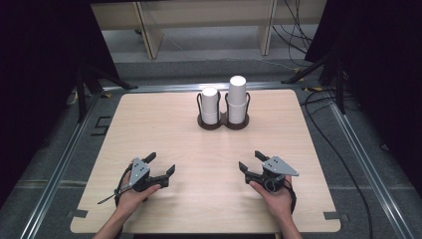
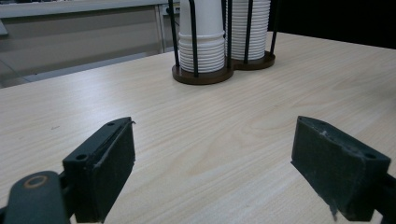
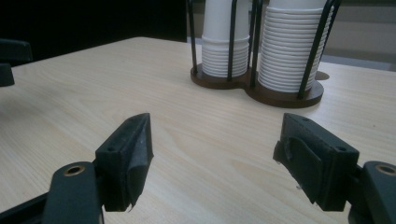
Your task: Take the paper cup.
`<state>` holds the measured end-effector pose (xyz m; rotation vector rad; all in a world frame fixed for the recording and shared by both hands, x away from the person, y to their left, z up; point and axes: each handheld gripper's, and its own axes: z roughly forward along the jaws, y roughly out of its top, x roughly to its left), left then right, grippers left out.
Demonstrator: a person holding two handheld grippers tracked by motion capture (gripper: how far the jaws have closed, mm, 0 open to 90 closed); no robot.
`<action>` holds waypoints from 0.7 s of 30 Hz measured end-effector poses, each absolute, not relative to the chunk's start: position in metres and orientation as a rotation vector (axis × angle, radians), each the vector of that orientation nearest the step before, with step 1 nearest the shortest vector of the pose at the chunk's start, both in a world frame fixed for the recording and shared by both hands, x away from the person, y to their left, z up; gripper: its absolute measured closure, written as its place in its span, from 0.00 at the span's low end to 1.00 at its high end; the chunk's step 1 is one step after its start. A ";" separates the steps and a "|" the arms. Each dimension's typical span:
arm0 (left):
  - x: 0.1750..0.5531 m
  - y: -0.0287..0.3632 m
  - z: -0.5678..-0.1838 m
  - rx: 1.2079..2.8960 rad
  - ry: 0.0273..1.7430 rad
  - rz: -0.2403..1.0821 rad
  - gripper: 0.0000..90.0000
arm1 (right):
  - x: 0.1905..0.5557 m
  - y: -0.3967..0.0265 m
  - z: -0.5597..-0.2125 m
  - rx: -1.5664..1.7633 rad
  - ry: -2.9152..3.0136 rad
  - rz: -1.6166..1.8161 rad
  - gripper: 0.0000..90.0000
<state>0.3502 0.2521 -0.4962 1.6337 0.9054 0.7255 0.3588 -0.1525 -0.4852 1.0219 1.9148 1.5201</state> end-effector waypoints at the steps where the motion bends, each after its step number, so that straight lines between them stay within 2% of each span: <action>1: 0.351 0.252 -0.496 1.632 0.913 0.720 0.14 | 0.359 -0.154 -0.484 1.018 1.895 1.510 0.30; 7: 0.354 0.255 -0.496 1.636 0.960 0.690 0.14 | 0.360 -0.156 -0.478 0.990 1.914 1.501 0.30; 11: 0.360 0.258 -0.496 1.616 0.964 0.705 0.10 | 0.361 -0.151 -0.468 0.997 1.889 1.549 0.30; 15: 0.368 0.259 -0.487 1.628 0.973 0.703 0.00 | 0.362 -0.145 -0.453 0.933 1.875 1.542 0.30; 21: 0.390 0.249 -0.472 1.624 0.923 0.718 0.00 | 0.370 -0.135 -0.435 0.916 1.842 1.560 0.28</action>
